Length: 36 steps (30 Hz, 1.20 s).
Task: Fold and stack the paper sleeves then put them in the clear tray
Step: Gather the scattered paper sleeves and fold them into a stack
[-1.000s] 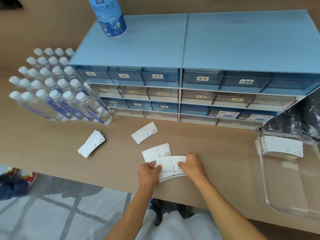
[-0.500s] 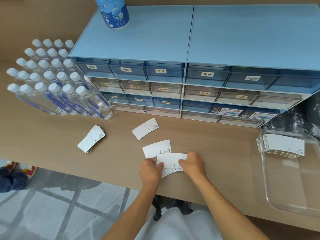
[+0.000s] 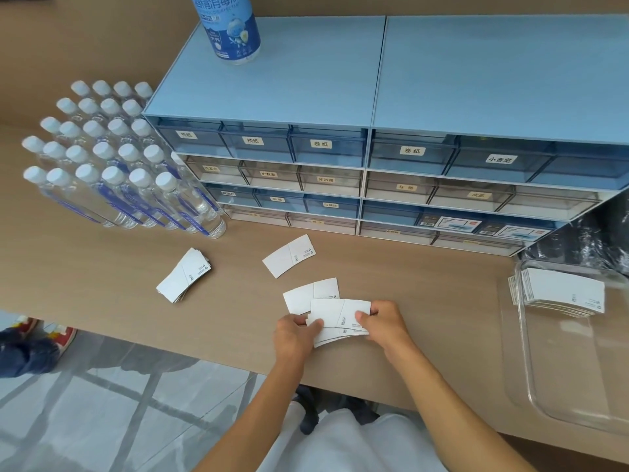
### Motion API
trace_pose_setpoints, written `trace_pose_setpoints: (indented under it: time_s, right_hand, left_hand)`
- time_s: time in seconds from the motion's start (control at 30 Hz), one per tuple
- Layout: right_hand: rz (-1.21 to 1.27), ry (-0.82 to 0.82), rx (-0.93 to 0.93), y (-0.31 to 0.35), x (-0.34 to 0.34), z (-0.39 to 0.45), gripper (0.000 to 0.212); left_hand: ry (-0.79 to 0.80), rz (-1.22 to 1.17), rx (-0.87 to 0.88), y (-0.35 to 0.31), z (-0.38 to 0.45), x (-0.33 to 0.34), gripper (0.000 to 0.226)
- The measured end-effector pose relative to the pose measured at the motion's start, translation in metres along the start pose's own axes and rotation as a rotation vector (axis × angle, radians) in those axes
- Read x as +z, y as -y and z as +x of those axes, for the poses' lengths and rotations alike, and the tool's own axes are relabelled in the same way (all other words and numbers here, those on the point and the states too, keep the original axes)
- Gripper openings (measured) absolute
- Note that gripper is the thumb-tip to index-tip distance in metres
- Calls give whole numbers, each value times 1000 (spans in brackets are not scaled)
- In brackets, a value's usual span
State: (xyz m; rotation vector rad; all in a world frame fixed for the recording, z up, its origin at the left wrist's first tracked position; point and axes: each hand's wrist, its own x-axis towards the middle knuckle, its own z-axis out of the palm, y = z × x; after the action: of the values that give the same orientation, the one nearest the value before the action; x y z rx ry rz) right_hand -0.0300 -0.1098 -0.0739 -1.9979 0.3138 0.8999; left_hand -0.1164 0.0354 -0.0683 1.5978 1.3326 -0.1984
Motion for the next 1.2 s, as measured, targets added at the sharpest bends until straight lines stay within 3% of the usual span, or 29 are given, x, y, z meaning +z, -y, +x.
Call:
trace_pose_setpoints:
  time_s: [0.2, 0.33, 0.53, 1.2]
  right_hand:
    - [0, 2, -78, 22, 8, 3, 12]
    - [-108, -20, -141, 43, 18, 8, 31]
    - [-268, -45, -132, 57, 30, 22, 41]
    - [-343, -136, -112, 67, 49, 36, 21]
  left_hand:
    - [-42, -118, -1, -4, 9, -14, 25]
    - [-62, -160, -6, -17, 21, -23, 28]
    - [-82, -144, -28, -29, 37, -29, 31]
    - [-101, -7, -14, -39, 64, -30, 28]
